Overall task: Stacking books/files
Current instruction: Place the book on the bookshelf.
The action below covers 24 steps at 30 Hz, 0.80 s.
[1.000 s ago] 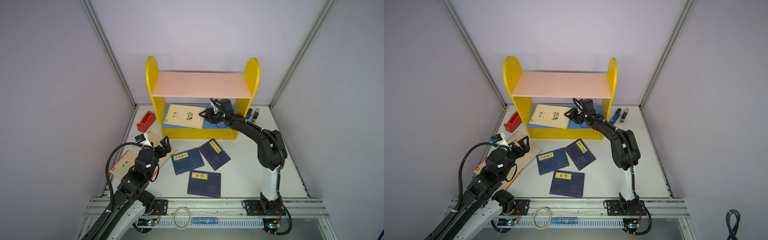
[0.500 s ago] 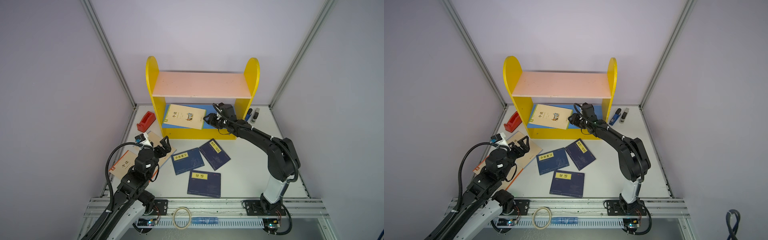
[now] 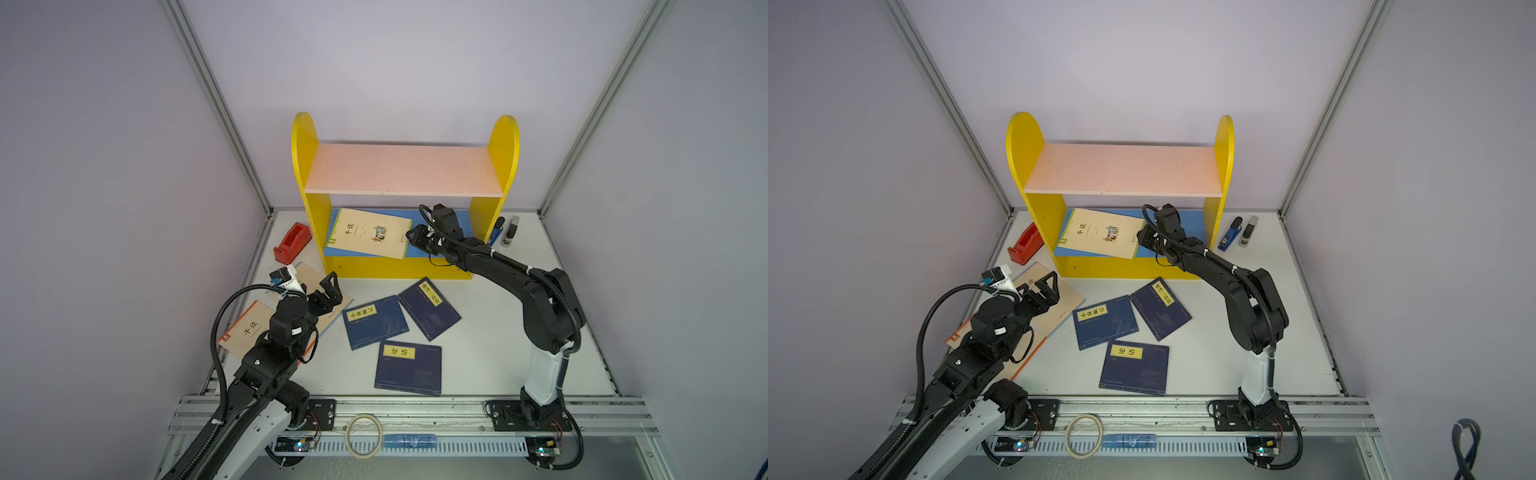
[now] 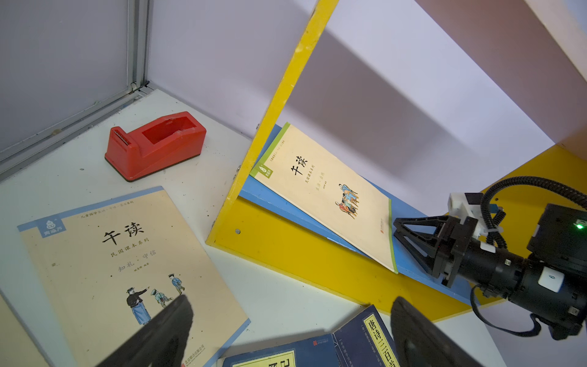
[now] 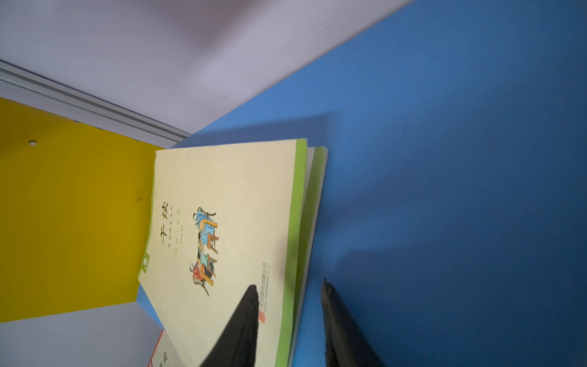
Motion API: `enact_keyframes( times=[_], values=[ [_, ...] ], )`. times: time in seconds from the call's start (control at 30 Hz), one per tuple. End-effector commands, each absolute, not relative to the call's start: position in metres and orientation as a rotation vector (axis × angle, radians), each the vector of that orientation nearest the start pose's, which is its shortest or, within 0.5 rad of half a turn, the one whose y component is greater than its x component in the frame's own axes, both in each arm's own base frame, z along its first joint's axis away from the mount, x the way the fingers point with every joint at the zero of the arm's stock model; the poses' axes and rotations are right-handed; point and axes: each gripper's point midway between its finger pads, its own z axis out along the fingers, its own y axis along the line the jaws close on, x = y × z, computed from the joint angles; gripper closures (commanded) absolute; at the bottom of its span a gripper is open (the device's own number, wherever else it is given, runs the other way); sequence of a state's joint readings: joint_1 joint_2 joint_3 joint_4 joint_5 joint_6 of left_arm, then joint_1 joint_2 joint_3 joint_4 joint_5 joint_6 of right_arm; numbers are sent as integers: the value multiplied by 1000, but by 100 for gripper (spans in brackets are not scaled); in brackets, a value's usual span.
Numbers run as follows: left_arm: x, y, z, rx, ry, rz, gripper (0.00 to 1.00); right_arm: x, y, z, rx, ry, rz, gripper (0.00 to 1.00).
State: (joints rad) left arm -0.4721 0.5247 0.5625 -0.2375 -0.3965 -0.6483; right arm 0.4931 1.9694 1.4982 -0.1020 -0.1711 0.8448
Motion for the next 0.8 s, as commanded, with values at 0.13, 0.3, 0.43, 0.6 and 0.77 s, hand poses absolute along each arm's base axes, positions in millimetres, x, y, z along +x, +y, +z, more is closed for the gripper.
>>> enact_keyframes(
  times=[0.13,0.3,0.43,0.6,0.77],
  values=[
    [265,-61,273,-444,1716,-468,0,504,300,136,316,2370,839,70],
    [266,-62,271,-444,1726,-465,0,513,305,133,306,2379,829,73],
    [268,-62,270,-445,1732,-463,0,518,305,132,295,2386,806,73],
    [269,-63,268,-443,1738,-462,0,521,307,131,281,2394,794,71],
    [269,-63,268,-447,1738,-458,0,519,305,135,265,2394,784,69]
  ],
)
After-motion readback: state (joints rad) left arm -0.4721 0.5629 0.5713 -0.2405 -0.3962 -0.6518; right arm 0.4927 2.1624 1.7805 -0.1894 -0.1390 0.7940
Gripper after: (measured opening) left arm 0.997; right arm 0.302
